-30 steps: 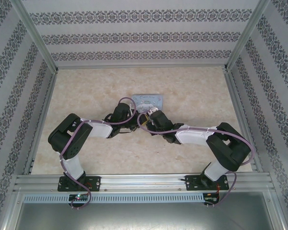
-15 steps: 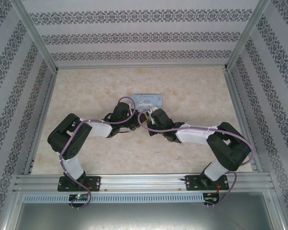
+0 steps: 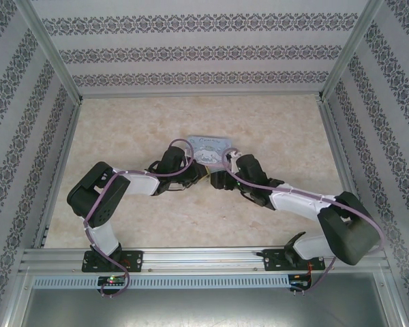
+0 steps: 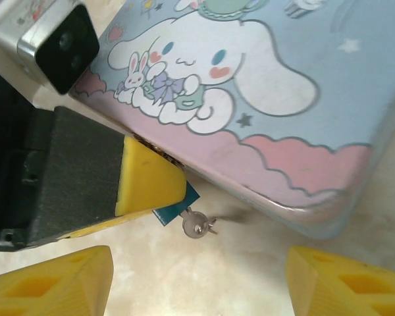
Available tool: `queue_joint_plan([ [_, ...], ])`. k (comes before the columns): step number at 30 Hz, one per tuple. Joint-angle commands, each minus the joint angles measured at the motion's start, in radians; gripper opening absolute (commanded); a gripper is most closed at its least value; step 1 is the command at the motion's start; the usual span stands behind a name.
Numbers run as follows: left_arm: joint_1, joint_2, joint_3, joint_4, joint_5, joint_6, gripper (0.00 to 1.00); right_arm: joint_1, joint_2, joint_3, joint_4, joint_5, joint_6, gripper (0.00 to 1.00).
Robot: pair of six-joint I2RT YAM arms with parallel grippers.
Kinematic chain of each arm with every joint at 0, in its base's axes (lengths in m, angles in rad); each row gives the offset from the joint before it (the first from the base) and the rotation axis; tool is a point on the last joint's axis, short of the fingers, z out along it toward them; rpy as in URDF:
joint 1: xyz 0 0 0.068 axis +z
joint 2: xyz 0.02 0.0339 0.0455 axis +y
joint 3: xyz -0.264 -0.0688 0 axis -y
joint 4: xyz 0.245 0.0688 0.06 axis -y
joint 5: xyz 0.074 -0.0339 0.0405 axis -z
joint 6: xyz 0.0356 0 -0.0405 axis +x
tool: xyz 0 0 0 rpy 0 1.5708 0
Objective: Unlock the padlock with the key
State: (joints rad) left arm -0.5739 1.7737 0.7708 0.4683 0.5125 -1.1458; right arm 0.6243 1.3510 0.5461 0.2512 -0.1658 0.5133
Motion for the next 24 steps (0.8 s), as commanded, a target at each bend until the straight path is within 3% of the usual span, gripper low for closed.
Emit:
queue_joint_plan([
  [1, 0.0, -0.014, 0.023, -0.066, 0.004, 0.088, 0.0, -0.003, -0.018, -0.046, 0.097, -0.049, 0.159, 0.7],
  [3, 0.0, -0.01, 0.015, -0.064, 0.005, 0.104, 0.03, 0.0, -0.005, -0.069, 0.16, -0.066, 0.215, 0.71],
  [12, 0.0, -0.045, -0.045, -0.038, 0.003, 0.107, 0.36, 0.005, 0.145, -0.086, 0.38, -0.069, 0.371, 0.72],
  [24, 0.01, -0.194, -0.06, -0.158, -0.054, 0.149, 0.69, -0.046, 0.225, 0.017, 0.36, -0.078, 0.391, 0.72],
])
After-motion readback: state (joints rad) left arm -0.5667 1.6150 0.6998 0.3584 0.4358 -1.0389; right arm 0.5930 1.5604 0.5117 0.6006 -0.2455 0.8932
